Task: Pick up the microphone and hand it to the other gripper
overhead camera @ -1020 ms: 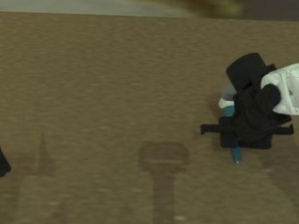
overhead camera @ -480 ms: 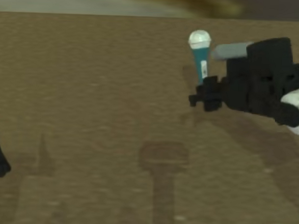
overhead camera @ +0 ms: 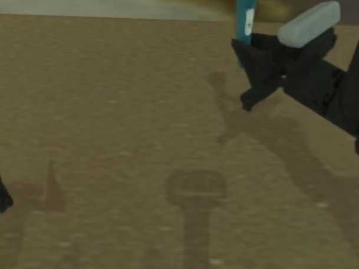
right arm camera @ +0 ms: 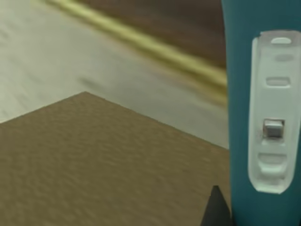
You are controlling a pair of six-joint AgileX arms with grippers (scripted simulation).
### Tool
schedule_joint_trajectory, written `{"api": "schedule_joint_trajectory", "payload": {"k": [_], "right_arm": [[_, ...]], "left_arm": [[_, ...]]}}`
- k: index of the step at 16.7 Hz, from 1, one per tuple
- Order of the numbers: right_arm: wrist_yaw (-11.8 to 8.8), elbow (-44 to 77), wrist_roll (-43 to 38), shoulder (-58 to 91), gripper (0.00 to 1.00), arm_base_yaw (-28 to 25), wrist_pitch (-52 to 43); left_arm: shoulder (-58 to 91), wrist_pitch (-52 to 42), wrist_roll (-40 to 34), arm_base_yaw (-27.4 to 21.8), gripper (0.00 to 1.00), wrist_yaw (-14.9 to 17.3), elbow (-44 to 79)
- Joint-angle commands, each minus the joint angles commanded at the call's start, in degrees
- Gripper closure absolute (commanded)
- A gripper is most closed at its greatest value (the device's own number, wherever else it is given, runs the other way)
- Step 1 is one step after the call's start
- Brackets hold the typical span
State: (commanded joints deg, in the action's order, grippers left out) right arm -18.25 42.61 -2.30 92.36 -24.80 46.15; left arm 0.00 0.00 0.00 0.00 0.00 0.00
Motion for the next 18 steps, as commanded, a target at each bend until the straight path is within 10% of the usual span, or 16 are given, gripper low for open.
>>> {"api": "schedule_joint_trajectory", "payload": {"k": [8,18], "right_arm": [[-0.84,-0.73,1.14,-1.57,1.00,-0.21,3.17],[10.10,-1.95,-1.89,0.54,1.00,-11.35,14.44]], "left_arm": [[0.00,0.00,0.00,0.00,0.00,0.00,0.00],[0.00,0.00,0.00,0.00,0.00,0.00,0.00]]}}
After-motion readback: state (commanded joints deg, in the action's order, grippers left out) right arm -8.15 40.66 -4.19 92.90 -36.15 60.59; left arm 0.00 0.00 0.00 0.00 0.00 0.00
